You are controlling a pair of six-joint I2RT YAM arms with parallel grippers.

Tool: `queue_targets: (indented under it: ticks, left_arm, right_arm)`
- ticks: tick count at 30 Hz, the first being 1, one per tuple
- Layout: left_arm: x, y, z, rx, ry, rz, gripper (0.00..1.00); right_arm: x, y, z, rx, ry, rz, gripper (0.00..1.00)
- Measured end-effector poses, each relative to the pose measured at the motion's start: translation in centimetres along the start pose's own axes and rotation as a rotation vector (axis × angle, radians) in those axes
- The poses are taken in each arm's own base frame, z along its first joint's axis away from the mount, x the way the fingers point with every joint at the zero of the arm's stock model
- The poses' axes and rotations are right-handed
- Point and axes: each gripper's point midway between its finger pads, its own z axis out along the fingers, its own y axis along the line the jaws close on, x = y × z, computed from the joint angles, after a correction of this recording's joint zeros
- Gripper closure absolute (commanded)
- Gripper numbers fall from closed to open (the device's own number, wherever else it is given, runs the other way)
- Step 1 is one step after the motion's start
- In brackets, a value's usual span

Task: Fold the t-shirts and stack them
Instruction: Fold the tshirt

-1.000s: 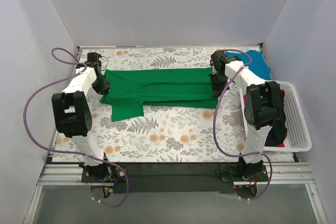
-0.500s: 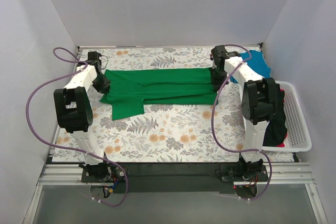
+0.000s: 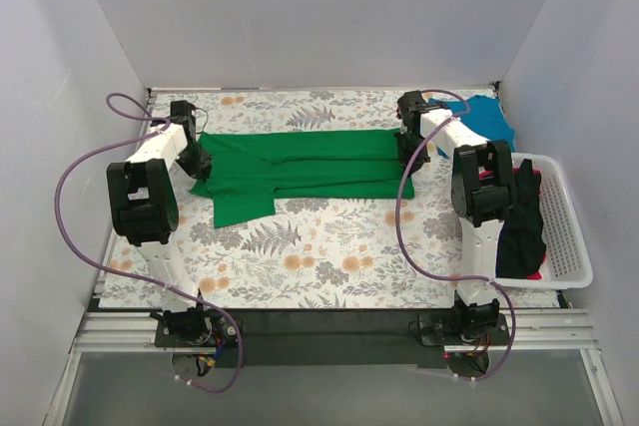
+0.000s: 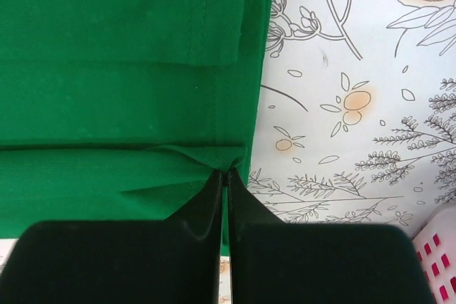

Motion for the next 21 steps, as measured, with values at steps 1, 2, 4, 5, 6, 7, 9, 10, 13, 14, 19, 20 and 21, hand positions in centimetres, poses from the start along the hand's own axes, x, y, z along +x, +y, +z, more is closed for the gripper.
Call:
queue_targets:
  ticks: [1,2,4,5,6,7,9,10,13,14,19,20,21]
  left_arm:
    - [0.0,0.0,0.0,0.001,0.000,-0.001,0.93]
    - [-0.1,-0.1,0.1,0.005,-0.003,-0.002,0.89]
    - [-0.3,-0.4,0.1,0.015,-0.012,-0.005,0.70]
    - [-0.4,-0.4,0.1,0.018,-0.014,-0.002,0.63]
    - [-0.5,-0.5,0.1,0.020,-0.018,-0.006,0.52]
    - [-0.6,-0.5,0.1,0.022,-0.021,-0.007,0.39]
    - [-1.0,-0.6,0.0,0.031,-0.034,-0.011,0.31]
    - [-1.1,-0.6,-0.1,0.035,-0.040,-0.013,0.28]
    - [-1.2,-0.4,-1.2,0.053,-0.063,-0.018,0.24]
    - [-1.1,-0.3,-1.8,0.061,-0.072,-0.018,0.23]
    - [0.2,1.5,-5.6,0.102,-0.130,-0.014,0.23]
    - [0.7,1.9,-6.4,0.111,-0.141,-0.011,0.23]
    - [1.3,2.5,-7.0,0.120,-0.151,-0.007,0.23]
  right_arm:
    - [0.0,0.0,0.1,0.001,0.000,0.001,0.99]
    - [0.0,0.0,0.2,0.002,0.000,0.003,0.94]
    - [-0.1,0.0,0.2,0.003,-0.004,0.006,0.84]
    - [-0.2,0.0,0.2,0.003,-0.006,0.009,0.75]
    - [-0.2,-0.1,0.2,0.004,-0.007,0.012,0.70]
    - [-0.2,-0.1,0.2,0.004,-0.007,0.012,0.65]
    - [-0.3,0.0,0.2,-0.003,-0.008,0.019,0.54]
    - [-0.3,0.0,0.2,-0.011,-0.010,0.022,0.51]
    - [-0.6,0.4,-0.7,-0.037,-0.028,0.031,0.44]
    - [-0.7,0.6,-1.2,-0.049,-0.041,0.033,0.42]
    - [-1.2,2.4,-6.0,-0.137,-0.150,0.021,0.41]
    - [-1.1,3.1,-7.1,-0.166,-0.172,0.012,0.42]
    - [-1.0,4.2,-8.0,-0.201,-0.192,-0.001,0.41]
